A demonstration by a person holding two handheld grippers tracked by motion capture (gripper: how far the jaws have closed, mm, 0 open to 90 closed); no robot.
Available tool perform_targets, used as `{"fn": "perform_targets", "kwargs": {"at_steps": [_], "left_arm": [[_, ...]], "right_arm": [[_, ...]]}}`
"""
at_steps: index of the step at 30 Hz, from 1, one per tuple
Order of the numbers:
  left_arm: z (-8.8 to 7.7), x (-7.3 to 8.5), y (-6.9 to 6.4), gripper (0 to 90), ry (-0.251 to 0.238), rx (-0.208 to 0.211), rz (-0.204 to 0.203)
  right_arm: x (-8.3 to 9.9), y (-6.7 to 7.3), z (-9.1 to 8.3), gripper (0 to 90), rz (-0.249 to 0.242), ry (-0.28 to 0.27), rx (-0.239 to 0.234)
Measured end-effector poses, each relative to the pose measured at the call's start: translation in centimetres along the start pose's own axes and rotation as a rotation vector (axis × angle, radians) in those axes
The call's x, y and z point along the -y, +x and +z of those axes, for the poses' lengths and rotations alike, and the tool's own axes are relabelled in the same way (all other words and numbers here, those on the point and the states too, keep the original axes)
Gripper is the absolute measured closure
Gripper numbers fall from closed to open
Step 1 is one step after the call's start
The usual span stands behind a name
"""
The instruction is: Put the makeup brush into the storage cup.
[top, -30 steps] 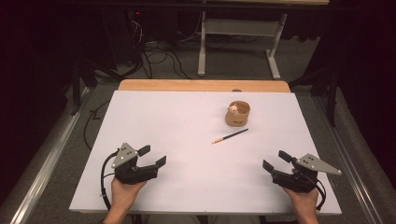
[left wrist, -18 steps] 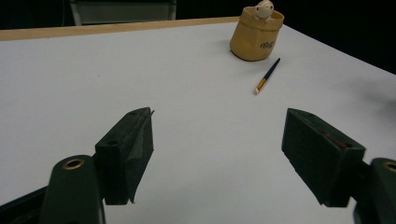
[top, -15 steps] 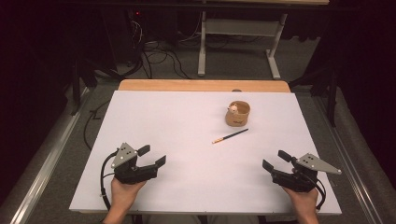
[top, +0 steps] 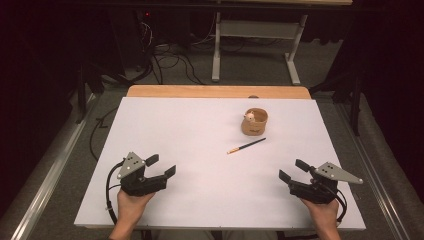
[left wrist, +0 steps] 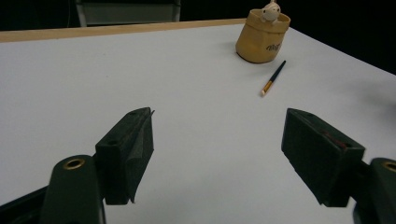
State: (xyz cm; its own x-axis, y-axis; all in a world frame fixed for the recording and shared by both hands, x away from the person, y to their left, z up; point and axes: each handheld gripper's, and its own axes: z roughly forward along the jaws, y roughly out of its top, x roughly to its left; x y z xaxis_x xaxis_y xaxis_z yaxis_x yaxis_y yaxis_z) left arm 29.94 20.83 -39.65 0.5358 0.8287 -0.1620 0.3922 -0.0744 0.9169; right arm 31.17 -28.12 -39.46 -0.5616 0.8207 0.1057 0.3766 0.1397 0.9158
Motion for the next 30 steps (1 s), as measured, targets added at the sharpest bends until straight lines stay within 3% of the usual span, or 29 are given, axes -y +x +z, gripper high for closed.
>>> {"fn": "perform_targets", "kwargs": {"at_steps": [18,24,30], "left_arm": [[0.3,0.0,0.3,25.7,0.003,-0.008,-0.007],[0.3,0.0,0.3,25.8,0.003,-0.012,-0.005],[0.3,0.0,0.4,25.9,0.0,-0.017,-0.004]], "right_arm": [[-1.8,0.8,1.5,26.1,-0.062,0.014,-0.039],[-2.3,0.8,2.0,26.2,-0.059,0.011,-0.033],[-3.1,0.5,2.7,26.2,-0.027,-0.001,-0.044]]}}
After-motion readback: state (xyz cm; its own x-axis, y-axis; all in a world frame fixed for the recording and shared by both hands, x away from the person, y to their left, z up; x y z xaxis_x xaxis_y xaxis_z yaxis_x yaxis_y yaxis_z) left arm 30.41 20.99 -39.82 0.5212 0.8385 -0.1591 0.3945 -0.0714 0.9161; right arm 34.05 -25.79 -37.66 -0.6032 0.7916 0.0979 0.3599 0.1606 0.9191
